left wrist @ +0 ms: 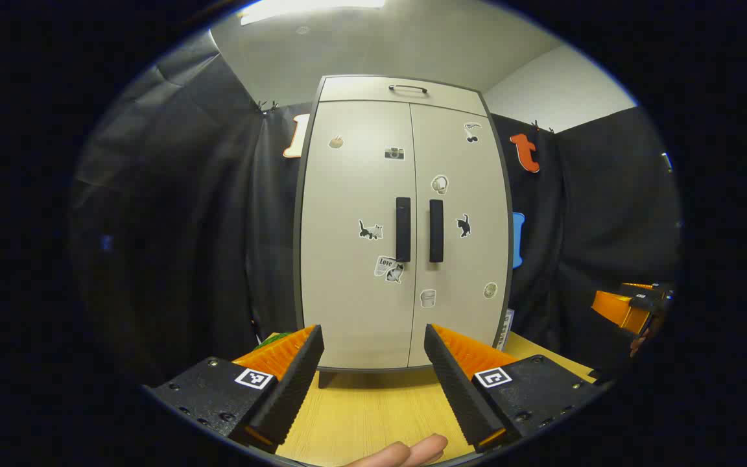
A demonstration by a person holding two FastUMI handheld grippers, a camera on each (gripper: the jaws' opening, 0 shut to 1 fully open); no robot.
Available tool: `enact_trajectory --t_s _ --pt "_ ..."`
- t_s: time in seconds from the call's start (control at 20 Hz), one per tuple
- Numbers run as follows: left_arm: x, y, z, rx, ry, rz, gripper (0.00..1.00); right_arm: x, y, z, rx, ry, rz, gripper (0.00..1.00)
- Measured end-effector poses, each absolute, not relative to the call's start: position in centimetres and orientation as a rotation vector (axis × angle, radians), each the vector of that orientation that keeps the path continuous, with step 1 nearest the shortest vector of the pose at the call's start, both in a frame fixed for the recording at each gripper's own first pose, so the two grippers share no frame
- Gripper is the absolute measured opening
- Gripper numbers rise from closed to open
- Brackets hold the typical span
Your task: Open the right door of the double-door shoe cabinet with the right hand, and open the left door with the left hand.
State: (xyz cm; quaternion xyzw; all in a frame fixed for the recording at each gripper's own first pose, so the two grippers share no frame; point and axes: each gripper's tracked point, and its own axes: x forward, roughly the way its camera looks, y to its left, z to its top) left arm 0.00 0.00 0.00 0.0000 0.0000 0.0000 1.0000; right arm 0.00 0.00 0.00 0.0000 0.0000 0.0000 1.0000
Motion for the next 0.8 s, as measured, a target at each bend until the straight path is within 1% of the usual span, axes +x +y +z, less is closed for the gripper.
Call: enact_trajectory --t_s 0.05,0.1,0.15,0.5,0.55,0.6,0.8 --pt "-0.2 0.0 0.3 0.009 -0.005 0.003 0.98 -0.2 0.0 0.1 -0.001 -0.002 0.004 0.98" --pt "-0.1 -0.2 0.3 0.009 -0.007 0.003 0.98 -0.3 0.1 0.1 -0.001 -0.004 0.009 0.94" --pt "-0.2 -0.5 0.4 0.003 -0.007 -0.004 0.98 -0.5 0.2 0.3 0.0 -0.008 0.012 0.98" --pt "0.1 0.0 1.7 -0.023 -0.024 -0.009 0.98 -0.8 0.4 0.5 -0.026 -0.008 0.025 0.98" --pt "0.0 0.0 2.0 -0.029 -0.026 -0.02 0.98 -0.9 0.4 0.6 -0.023 -0.008 0.024 0.94" --pt "-0.1 0.0 2.2 -0.037 -0.029 -0.03 0.98 -0.9 0.3 0.5 -0.021 -0.007 0.024 0.98" --pt "-0.4 0.9 3.0 -0.047 -0.047 -0.027 0.98 -0.9 0.2 0.3 -0.016 -0.003 0.023 0.98"
